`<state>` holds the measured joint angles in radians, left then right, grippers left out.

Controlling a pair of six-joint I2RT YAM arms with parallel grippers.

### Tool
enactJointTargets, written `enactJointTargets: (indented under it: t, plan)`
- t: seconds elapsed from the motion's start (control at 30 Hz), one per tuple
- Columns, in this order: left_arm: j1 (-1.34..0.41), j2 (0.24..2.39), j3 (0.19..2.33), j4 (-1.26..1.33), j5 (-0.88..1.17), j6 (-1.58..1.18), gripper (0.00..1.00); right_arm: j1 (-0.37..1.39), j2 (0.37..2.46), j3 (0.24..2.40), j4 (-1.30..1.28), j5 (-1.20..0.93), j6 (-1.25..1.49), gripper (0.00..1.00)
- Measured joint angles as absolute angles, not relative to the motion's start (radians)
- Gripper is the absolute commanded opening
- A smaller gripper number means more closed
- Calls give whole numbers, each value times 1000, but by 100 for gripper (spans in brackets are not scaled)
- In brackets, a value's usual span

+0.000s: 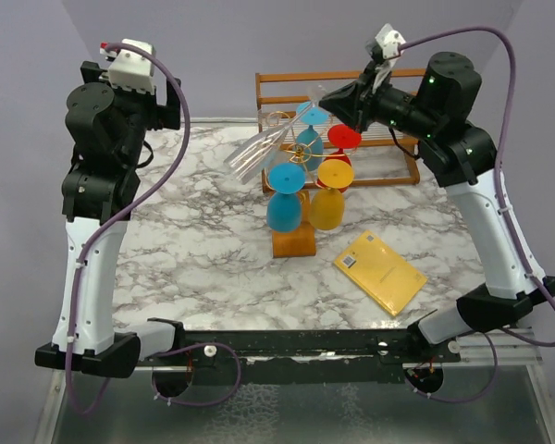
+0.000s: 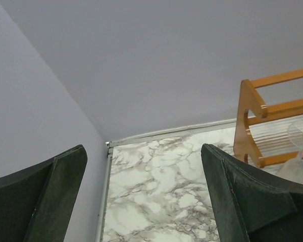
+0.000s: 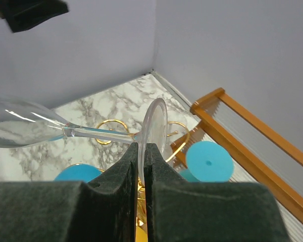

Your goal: Place the wine glass upside down on the wine glass rack

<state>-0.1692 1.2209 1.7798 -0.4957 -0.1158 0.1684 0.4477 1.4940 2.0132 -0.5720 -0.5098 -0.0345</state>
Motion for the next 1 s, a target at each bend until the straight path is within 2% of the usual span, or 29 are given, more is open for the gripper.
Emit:
enactJointTargets:
  t: [0.27,0.63,1.0]
  plan:
    - [-67,1249,1776,-468,-112,94,99,663,1524,2031,-611,-419,-183,1]
    - [-7,1282,1775,-448,-33,15,99,958,1600,2036,-670,-130,-457,2]
    - [-6,1281,1769,-435,11,13,99,1062,1660,2002,-656,197,-654,1]
